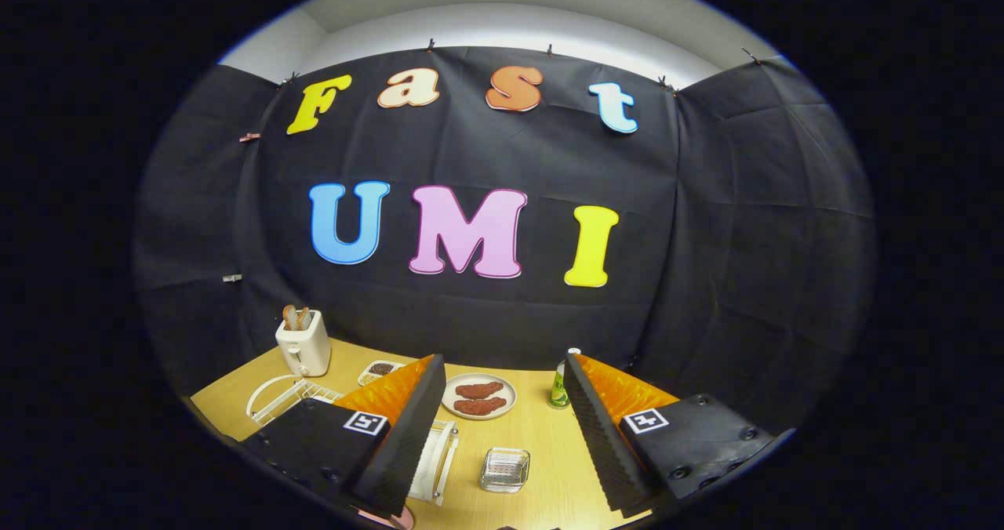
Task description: Take the plate from the dish rack, then take the spoon from the basket and place it into the plate.
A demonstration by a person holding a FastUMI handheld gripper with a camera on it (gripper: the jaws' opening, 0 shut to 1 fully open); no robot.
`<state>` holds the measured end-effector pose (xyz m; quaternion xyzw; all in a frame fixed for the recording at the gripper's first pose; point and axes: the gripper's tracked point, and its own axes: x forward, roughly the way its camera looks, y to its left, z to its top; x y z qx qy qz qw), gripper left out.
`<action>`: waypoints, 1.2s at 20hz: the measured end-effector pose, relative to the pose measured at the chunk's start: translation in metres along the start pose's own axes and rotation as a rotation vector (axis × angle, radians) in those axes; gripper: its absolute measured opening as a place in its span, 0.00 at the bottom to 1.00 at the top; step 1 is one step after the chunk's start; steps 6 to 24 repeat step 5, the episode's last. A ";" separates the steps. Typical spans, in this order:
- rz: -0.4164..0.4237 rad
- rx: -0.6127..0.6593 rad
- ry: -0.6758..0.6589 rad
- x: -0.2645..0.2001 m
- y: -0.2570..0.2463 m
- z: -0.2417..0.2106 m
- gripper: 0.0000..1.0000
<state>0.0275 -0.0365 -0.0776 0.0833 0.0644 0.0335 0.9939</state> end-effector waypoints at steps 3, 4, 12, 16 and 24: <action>-0.018 0.009 0.004 -0.001 -0.007 -0.003 0.93; -0.019 0.010 0.006 -0.001 -0.007 -0.003 0.93; -0.020 0.012 0.003 -0.001 -0.008 -0.002 0.94; -0.020 0.012 0.003 -0.001 -0.008 -0.002 0.94; -0.020 0.012 0.003 -0.001 -0.008 -0.002 0.94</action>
